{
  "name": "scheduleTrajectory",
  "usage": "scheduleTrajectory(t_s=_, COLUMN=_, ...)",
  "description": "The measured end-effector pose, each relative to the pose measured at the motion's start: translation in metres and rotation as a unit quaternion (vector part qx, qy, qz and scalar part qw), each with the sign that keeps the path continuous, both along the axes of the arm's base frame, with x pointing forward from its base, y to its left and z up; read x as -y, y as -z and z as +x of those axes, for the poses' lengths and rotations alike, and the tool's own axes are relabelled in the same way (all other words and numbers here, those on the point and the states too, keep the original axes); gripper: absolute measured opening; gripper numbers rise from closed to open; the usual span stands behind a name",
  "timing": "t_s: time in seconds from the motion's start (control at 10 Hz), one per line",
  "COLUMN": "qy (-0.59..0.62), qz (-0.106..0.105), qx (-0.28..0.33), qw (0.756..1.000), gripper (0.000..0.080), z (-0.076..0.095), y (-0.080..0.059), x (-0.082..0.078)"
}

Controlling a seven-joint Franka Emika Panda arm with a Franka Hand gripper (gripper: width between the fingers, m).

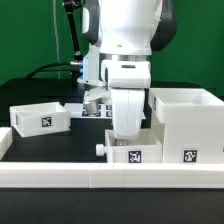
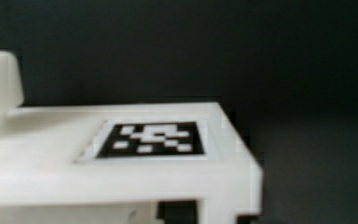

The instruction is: Assemble drawer

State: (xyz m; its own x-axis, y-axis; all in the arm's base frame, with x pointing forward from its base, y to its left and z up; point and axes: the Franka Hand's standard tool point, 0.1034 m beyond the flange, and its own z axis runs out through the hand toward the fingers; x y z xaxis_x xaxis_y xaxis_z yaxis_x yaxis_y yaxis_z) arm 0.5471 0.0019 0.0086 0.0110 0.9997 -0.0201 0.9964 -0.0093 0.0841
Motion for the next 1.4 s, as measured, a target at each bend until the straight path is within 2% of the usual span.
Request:
scheduleTrajectory(t_s=0.3, qy=0.018, qz=-0.009, qx=-0.002, qw=1.000, gripper=0.0041, z=-0.001, y=0.000, x=-0.001)
scheduleTrajectory(t_s=0.7, qy=0.022, qz=-0.009, qx=-0.002, qw=1.000, gripper=0.0041, z=0.001, y=0.000, x=-0.001)
scheduleTrajectory(t_s=1.0, qy=0.033, qz=-0.008, qx=0.000, qw=0.999, gripper=0.0041, z=0.000, y=0.000, x=-0.008)
scheduleTrajectory(t_s=1.1, qy=0.040, qz=-0.012, qx=-0.005, qw=0.999, gripper=0.0041, z=-0.001, y=0.000, x=-0.010)
scheduleTrajectory(t_s=1.4, qy=0.040, qz=-0.026, qx=-0.024, qw=0.999, gripper=0.0042, z=-0.001, y=0.000, x=-0.004)
